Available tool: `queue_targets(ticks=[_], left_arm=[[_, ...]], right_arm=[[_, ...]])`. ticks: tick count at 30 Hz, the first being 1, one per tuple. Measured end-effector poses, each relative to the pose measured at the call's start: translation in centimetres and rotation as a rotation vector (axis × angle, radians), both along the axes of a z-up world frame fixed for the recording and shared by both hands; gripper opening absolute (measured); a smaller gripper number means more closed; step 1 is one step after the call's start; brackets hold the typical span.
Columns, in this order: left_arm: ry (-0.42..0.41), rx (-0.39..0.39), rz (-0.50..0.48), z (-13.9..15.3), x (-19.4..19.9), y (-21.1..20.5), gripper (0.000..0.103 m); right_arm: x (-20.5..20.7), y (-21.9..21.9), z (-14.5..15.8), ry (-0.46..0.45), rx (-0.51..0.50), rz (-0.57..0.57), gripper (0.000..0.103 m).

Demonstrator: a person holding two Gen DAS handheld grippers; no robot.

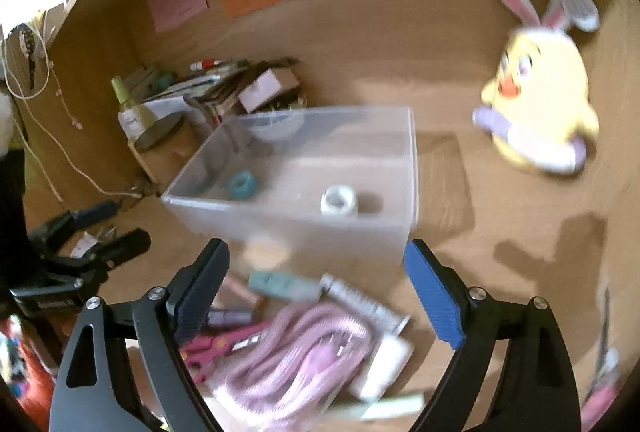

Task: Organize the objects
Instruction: 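Grasp the bagged pink rope with the right tool while the left tool grasps the blue Max card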

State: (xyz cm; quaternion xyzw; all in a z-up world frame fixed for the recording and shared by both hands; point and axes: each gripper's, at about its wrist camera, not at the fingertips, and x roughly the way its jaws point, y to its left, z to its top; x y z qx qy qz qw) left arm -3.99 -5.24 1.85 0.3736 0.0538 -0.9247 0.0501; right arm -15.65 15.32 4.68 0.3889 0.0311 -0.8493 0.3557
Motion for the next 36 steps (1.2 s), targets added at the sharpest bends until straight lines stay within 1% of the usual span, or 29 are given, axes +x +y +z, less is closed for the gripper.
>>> queue_targets(ticks=[4, 8, 12, 16, 18, 21, 26, 27, 29, 32, 33, 35, 36], left_arm=[[-0.061, 0.016, 0.008, -2.8, 1.2, -0.2, 0.100], [-0.085, 0.059, 0.022, -4.3, 2.1, -1.0, 0.100], [-0.076, 0.109, 0.005, -4.7, 3.0, -1.3, 0.100], [-0.077, 0.104, -0.033, -5.1, 3.0, -0.6, 0.100], [-0.085, 0.104, -0.044, -5.3, 2.7, -0.5, 0.100], [-0.107, 0.101, -0.030, -5.4, 2.0, -0.7, 0.099], [-0.106, 0.120, 0.042, -4.9, 1.8, -2.6, 0.093], [-0.111, 0.128, 0.060, -4.9, 1.7, -3.2, 0.088], [-0.131, 0.146, 0.076, -5.1, 1.4, -3.9, 0.083], [-0.181, 0.187, 0.087, -5.8, 0.6, -4.4, 0.075], [-0.193, 0.191, 0.085, -6.0, 0.2, -4.3, 0.073], [-0.206, 0.193, 0.083, -6.3, -0.1, -3.9, 0.073], [-0.206, 0.180, 0.084, -6.3, -0.3, -3.6, 0.073]], right_arm=[[1.2, 0.2, -2.2, -0.037, 0.033, -0.039, 0.088], [2.4, -0.3, -4.2, -0.046, 0.091, -0.053, 0.088], [3.5, -1.1, -5.4, -0.034, 0.145, -0.040, 0.088], [4.2, -1.9, -5.8, -0.010, 0.181, -0.020, 0.088], [4.1, -1.9, -6.0, -0.023, 0.185, -0.017, 0.088], [3.8, -1.6, -6.3, -0.036, 0.190, -0.006, 0.088], [3.0, -1.2, -6.9, -0.085, 0.169, -0.001, 0.087], [2.9, -1.2, -7.0, -0.087, 0.163, -0.005, 0.085], [2.8, -1.5, -7.0, -0.071, 0.170, -0.005, 0.074], [2.8, -1.6, -6.9, -0.063, 0.155, 0.012, 0.062], [2.8, -1.6, -6.8, -0.059, 0.153, 0.012, 0.061], [2.9, -1.5, -6.5, -0.041, 0.147, 0.010, 0.055], [2.9, -1.5, -6.4, -0.029, 0.146, 0.008, 0.053]])
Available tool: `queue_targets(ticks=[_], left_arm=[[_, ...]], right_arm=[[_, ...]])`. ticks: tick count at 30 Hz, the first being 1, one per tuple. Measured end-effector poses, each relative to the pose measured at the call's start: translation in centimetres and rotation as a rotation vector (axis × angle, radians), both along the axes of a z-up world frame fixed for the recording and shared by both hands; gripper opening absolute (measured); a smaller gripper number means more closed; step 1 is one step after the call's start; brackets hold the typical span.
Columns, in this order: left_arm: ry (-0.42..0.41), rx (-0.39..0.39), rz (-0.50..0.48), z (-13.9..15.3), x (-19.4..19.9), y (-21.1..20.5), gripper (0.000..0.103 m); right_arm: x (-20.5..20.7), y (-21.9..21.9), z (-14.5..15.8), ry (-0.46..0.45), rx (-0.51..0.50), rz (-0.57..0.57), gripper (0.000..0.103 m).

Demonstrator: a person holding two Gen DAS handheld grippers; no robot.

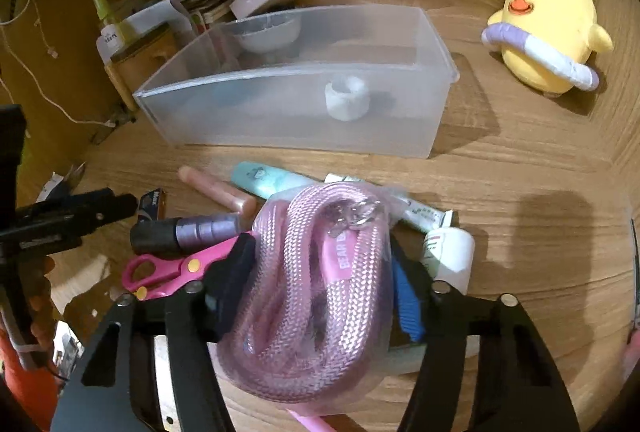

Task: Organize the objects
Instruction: 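Grasp the bagged pink rope with the right tool while the left tool grasps the blue Max card, then lower the rope bag and card into the clear box and open both tools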

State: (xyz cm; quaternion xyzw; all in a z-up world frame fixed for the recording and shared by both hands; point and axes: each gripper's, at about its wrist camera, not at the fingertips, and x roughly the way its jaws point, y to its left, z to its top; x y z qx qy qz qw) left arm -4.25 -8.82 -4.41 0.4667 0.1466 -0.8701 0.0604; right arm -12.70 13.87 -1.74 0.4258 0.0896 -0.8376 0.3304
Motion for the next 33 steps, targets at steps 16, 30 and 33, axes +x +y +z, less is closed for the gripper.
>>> queue_targets(ticks=[16, 30, 33], left_arm=[[0.051, -0.106, -0.025, -0.3, -0.1, 1.2, 0.028], [0.162, -0.132, 0.017, 4.2, -0.1, 0.0, 0.027], [0.216, -0.126, -0.008, 6.1, -1.1, 0.5, 0.027]], right_arm=[[-0.4, 2.7, 2.7, 0.055, -0.085, -0.015, 0.047], [-3.2, 3.6, 7.8, 0.169, -0.174, -0.073, 0.047], [-4.0, 3.3, 8.6, 0.177, -0.190, -0.071, 0.047]])
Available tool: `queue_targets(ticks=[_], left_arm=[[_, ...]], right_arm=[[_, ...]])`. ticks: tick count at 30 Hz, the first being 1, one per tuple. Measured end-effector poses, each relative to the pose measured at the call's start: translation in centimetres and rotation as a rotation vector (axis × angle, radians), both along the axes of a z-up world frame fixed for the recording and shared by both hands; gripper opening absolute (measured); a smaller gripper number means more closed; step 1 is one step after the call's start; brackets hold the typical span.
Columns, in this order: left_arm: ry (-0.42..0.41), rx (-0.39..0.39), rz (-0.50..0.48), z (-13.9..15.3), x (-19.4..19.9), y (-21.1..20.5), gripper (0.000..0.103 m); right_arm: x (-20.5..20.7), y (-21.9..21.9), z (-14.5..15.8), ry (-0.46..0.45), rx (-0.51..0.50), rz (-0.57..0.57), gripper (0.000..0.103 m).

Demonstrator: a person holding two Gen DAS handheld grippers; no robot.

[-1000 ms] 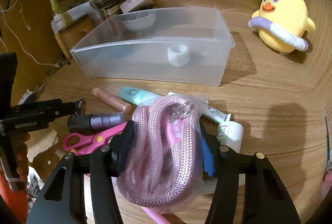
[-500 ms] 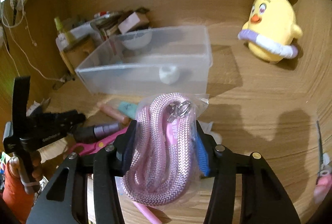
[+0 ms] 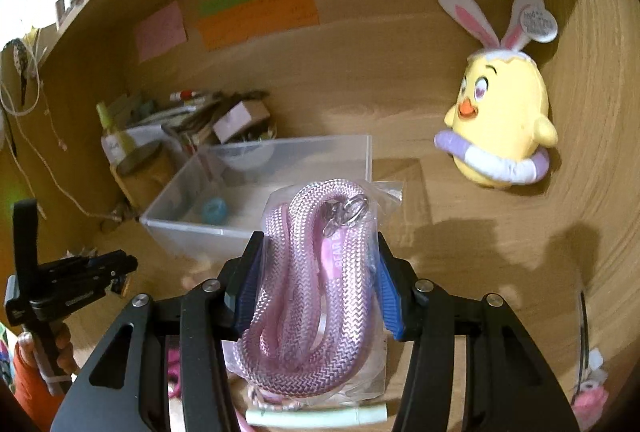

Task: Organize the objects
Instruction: 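Lower the rope bag and card into the clear box and open both tools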

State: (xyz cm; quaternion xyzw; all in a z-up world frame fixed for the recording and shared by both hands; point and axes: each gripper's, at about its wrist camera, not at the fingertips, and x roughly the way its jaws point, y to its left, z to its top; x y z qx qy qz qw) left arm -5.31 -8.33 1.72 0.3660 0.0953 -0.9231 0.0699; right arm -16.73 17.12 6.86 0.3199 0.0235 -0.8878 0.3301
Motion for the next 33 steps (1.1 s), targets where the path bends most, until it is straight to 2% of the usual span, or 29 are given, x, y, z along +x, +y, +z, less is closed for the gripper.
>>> queue_targets(ticks=[9, 13, 18, 26, 30, 33], left_arm=[[0.095, 0.002, -0.102, 3.9, -3.1, 1.5, 0.027], [0.062, 0.001, -0.126, 3.7, -5.5, 1.7, 0.027], [-0.003, 0.034, -0.147, 2.3, -8.3, 1.6, 0.027], [-0.045, 0.046, -0.147, 0.7, -11.0, 1.3, 0.027], [-0.078, 0.035, -0.148, -0.3, -12.2, 1.4, 0.027], [-0.096, 0.039, -0.154, -0.8, -12.4, 1.7, 0.027]], right_arm=[[-2.2, -2.6, 1.6, 0.042, 0.017, 0.016, 0.047], [-3.0, -4.5, 1.6, 0.067, 0.051, 0.037, 0.047], [-4.0, -7.5, 0.5, 0.127, 0.118, 0.062, 0.047], [-6.8, -10.8, -2.7, 0.059, 0.198, 0.097, 0.047], [-7.2, -11.6, -4.0, 0.021, 0.225, 0.118, 0.047], [-6.8, -11.9, -4.1, 0.031, 0.232, 0.126, 0.047]])
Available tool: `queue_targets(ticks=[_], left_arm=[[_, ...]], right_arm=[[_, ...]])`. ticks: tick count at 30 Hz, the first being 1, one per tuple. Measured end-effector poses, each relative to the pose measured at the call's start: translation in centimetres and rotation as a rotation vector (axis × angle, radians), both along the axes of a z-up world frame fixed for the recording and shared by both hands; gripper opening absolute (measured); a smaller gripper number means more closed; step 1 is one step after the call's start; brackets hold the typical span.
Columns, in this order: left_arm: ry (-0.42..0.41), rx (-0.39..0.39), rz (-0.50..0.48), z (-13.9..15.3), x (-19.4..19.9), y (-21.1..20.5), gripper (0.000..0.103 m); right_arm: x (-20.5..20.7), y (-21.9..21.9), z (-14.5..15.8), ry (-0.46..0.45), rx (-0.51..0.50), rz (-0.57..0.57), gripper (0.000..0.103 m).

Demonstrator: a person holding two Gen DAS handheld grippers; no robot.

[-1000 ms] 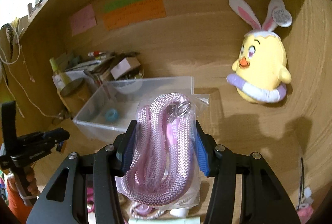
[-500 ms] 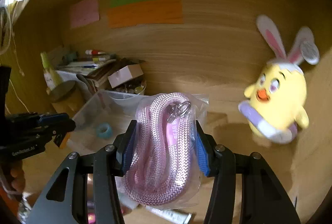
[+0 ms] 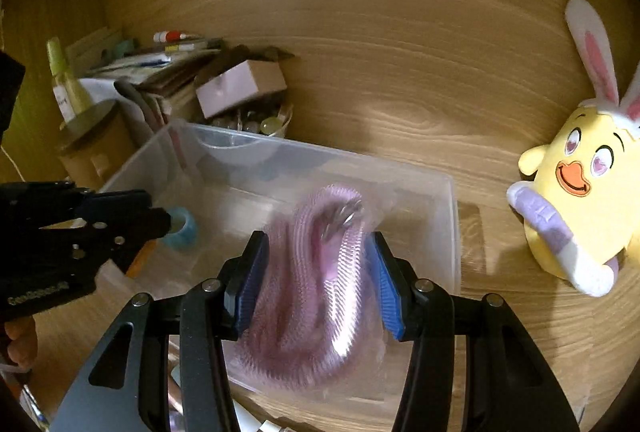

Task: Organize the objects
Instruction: 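Lower the rope bag and card into the clear box and open both tools, then grasp the white bottle with the right tool while the left tool grasps the dark purple cylinder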

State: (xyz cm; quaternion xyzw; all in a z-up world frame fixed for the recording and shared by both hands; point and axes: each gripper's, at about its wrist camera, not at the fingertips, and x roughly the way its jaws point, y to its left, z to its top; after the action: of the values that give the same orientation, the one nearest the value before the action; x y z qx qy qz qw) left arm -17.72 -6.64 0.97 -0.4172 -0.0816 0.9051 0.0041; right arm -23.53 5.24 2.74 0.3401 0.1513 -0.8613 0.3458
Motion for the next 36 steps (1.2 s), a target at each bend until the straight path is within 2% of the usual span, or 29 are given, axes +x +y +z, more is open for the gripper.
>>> queue_targets(ticks=[3, 4, 7, 9, 12, 14, 18, 20, 25, 30, 36], left_arm=[[0.005, -0.007, 0.002, 0.2, 0.3, 0.2, 0.028], [0.009, -0.008, 0.001, 0.4, 0.5, 0.3, 0.028], [0.029, -0.031, 0.006, 1.1, 1.4, 0.6, 0.038], [0.054, -0.057, 0.017, 1.9, 2.3, 0.8, 0.057], [0.088, -0.095, 0.049, 2.8, 3.6, 1.4, 0.080], [0.103, -0.113, 0.060, 3.3, 4.3, 1.7, 0.086], [0.135, -0.147, 0.049, 4.1, 6.2, 2.7, 0.093], [0.147, -0.149, 0.048, 4.3, 7.1, 3.0, 0.095], [0.145, -0.130, 0.055, 4.2, 9.2, 3.6, 0.099], [0.105, -0.148, 0.028, 2.7, 10.6, 4.4, 0.099], [0.021, -0.104, -0.014, -0.6, 11.6, 4.5, 0.099]], right_arm=[[0.7, 0.0, 0.6, 0.011, -0.004, 0.016, 0.049], [1.0, 0.0, 0.8, 0.016, -0.005, 0.017, 0.053], [1.8, 0.6, 1.4, 0.033, -0.016, 0.007, 0.062], [2.3, 1.6, 2.0, 0.026, -0.034, -0.001, 0.064], [3.0, 3.2, 3.0, 0.028, -0.064, -0.031, 0.069], [3.4, 4.1, 3.6, 0.039, -0.071, -0.046, 0.073], [4.9, 6.3, 5.4, 0.078, -0.079, -0.065, 0.075], [5.5, 7.5, 6.0, 0.085, -0.085, -0.087, 0.083], [7.4, 10.0, 6.4, 0.119, -0.083, -0.136, 0.082], [9.1, 12.2, 5.4, 0.130, -0.081, -0.145, 0.082], [9.5, 14.6, 2.5, 0.035, -0.072, -0.162, 0.082]])
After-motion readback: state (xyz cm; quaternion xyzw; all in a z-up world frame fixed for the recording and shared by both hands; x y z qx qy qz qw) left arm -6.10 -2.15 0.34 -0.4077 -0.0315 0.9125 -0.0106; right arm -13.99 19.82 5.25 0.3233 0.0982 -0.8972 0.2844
